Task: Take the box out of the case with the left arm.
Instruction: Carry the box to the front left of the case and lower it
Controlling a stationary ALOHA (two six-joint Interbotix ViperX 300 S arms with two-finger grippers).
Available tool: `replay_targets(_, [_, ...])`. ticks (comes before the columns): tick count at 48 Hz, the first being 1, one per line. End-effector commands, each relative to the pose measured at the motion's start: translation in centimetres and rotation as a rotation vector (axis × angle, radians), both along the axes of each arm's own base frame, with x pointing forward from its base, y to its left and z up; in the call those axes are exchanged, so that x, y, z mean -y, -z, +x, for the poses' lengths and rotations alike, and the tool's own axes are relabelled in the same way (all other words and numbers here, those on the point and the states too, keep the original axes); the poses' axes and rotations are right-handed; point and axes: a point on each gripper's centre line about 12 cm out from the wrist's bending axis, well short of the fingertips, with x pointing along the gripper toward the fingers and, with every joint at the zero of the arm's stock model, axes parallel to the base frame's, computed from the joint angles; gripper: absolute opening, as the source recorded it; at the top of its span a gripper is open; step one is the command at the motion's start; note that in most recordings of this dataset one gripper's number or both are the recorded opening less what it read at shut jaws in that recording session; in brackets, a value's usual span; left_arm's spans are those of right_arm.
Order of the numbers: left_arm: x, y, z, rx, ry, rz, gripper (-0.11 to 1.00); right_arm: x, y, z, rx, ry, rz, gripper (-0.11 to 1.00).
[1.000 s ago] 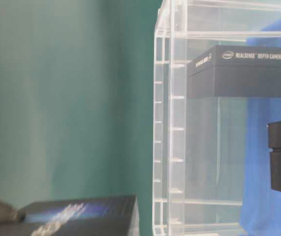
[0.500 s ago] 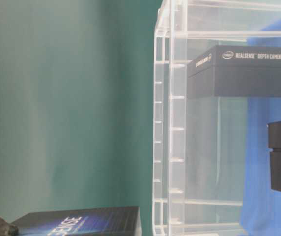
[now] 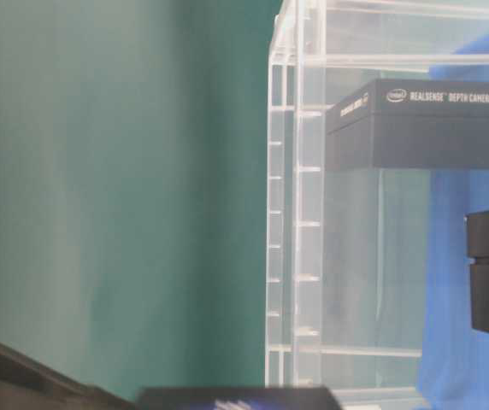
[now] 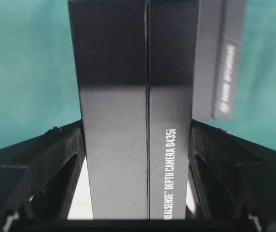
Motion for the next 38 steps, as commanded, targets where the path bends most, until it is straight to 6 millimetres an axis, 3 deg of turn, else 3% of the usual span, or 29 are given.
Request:
replay_targets(1, [-0.2,0.1,-0.5,0.014,0.005,0.001,0.63,0.0,-0.3,0.1,0.012,-0.001,-0.004,0.01])
replay_targets(25, [-0.7,7.5,-2.1,-0.012,0.021,0.009,0.62,0.1,-0.3,0.1,0.012,0.000,-0.004,0.01])
replay_targets(38, [-0.4,11.6,-1.9,0.042,0.035,-0.021,0.63,0.0,-0.3,0.1,0.012,0.000,-0.003,0.01])
